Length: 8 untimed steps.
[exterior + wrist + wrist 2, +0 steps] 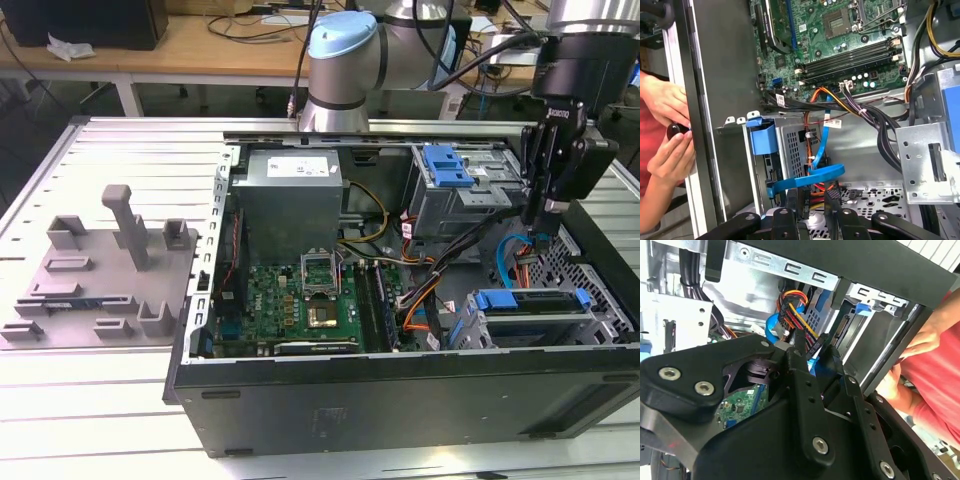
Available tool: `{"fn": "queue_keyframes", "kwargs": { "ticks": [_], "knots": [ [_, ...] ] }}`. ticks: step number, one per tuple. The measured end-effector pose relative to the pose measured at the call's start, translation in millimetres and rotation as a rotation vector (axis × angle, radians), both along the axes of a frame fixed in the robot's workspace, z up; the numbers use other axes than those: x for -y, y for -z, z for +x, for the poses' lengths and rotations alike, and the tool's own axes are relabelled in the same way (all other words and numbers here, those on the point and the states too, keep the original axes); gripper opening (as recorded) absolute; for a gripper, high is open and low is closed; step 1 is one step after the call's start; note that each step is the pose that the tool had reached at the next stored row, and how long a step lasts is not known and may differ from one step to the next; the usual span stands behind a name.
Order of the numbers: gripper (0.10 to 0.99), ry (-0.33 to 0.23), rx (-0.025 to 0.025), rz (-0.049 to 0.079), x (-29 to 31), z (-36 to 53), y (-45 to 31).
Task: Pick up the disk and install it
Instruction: 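Insert the first disk wire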
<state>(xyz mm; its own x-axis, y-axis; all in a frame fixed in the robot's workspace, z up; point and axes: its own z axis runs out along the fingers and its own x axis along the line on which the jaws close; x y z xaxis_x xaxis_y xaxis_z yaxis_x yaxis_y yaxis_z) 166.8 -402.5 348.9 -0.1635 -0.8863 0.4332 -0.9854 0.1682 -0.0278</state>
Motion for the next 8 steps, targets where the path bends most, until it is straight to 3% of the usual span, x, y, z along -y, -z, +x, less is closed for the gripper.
{"fn": "queue_keyframes", "kwargs": {
  "ticks": [3,8],
  "knots": [
    [0.353,0.000,-0.0090,-0.014,0.0,0.6,1.1],
    [0.353,0.000,-0.0091,-0.021,-1.4,1.8,5.2]
  ]
}}
